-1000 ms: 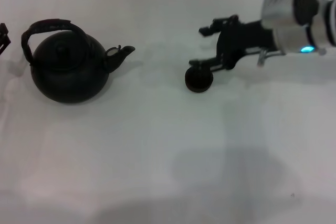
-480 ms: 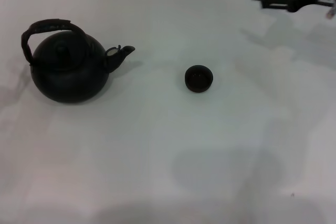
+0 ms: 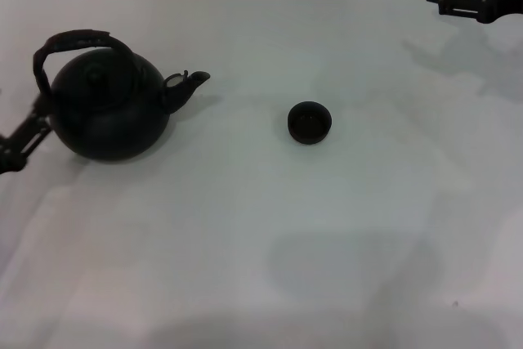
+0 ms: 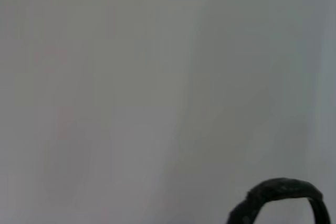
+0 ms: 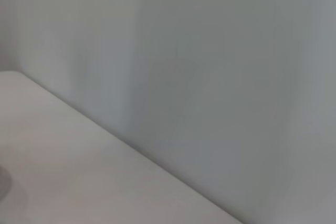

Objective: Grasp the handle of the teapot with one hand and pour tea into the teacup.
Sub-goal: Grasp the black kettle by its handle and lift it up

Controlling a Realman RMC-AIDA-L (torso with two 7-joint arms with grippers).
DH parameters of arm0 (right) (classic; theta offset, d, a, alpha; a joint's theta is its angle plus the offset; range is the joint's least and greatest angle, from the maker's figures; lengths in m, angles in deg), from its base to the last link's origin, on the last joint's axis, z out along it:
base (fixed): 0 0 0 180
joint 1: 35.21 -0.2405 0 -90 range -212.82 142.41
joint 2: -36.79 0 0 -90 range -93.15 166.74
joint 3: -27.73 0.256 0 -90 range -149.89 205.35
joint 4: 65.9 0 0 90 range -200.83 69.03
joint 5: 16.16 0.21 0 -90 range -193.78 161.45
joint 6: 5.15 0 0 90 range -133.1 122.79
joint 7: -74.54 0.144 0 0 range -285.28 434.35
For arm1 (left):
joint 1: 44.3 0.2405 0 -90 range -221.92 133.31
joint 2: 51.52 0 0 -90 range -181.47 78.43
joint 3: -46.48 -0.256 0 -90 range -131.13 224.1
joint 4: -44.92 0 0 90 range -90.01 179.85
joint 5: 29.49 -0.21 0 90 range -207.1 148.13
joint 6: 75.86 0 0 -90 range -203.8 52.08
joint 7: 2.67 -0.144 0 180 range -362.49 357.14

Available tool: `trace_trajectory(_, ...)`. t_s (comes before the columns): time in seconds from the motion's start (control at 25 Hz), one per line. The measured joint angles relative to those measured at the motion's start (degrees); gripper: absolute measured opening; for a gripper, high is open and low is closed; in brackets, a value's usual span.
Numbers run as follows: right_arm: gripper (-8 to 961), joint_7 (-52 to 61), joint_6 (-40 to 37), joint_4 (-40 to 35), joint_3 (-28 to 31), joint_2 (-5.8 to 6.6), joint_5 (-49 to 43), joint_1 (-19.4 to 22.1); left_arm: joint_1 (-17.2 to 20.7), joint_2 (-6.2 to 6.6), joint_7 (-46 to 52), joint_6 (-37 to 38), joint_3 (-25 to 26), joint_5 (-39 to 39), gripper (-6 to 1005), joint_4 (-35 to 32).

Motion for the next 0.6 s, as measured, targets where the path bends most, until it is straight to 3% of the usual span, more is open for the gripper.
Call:
trace_trajectory(0.24, 852, -0.2, 0.3, 0.3, -0.2, -0.08, 0.0, 0.7, -3.2, 0.11, 2.6, 2.4, 0.0, -2.5, 880, 0.0)
trace_trajectory(0.6, 852, -0.4, 0.3, 0.9, 0.0, -0.15, 0.3, 1.4, -4.9, -0.12, 2.7, 4.2, 0.2, -2.2, 879, 0.1)
